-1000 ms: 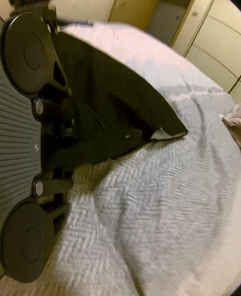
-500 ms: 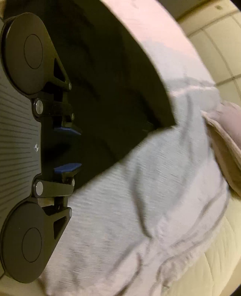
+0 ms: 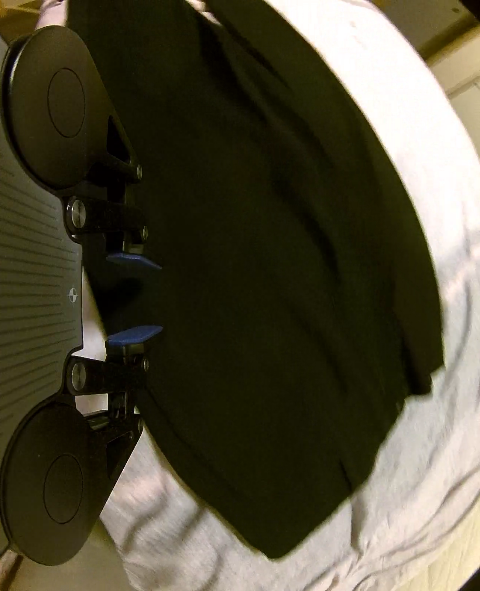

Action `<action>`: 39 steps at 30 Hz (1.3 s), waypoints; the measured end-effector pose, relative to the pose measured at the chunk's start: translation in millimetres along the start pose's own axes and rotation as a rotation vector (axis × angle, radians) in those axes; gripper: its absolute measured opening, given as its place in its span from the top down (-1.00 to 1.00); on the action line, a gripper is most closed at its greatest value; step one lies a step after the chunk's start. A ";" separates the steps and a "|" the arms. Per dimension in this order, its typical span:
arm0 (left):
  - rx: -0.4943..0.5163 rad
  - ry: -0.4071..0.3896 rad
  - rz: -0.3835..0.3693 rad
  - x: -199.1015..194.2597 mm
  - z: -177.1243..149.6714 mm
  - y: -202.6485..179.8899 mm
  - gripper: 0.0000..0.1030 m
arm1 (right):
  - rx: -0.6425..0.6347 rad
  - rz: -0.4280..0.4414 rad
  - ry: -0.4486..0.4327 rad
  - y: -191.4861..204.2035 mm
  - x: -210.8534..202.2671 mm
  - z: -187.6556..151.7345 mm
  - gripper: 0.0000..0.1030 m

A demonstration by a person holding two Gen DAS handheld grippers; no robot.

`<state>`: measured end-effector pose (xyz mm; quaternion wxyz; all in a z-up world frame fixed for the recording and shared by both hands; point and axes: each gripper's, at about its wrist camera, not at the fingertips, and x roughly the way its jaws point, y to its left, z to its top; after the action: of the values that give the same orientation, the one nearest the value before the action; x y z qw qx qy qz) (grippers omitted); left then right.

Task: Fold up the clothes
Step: 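Open both grippers and lay the black trousers flat on the bed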

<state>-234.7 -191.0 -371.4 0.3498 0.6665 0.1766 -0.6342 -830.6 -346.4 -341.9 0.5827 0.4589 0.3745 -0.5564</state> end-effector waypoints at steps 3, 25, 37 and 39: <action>-0.025 0.027 -0.012 10.0 -24.5 10.5 -0.03 | 0.007 -0.010 0.029 32.3 -0.4 -8.0 0.27; -0.367 -0.150 0.103 -88.5 7.4 1.2 -0.40 | -0.235 -0.079 -0.082 41.7 -95.6 3.0 -0.46; -0.429 -0.216 0.125 -136.1 53.0 -49.5 -0.55 | -0.174 -0.091 -0.048 -10.8 -116.2 -22.2 -0.46; -0.436 -0.223 0.123 -139.1 58.9 -53.0 -0.56 | -0.173 -0.088 -0.056 -12.7 -120.4 -23.8 -0.46</action>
<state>-331.7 -165.9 -246.6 0.5407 0.5106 0.2286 -0.6283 -853.5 -286.5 -236.5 0.6055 0.3742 0.4243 -0.5598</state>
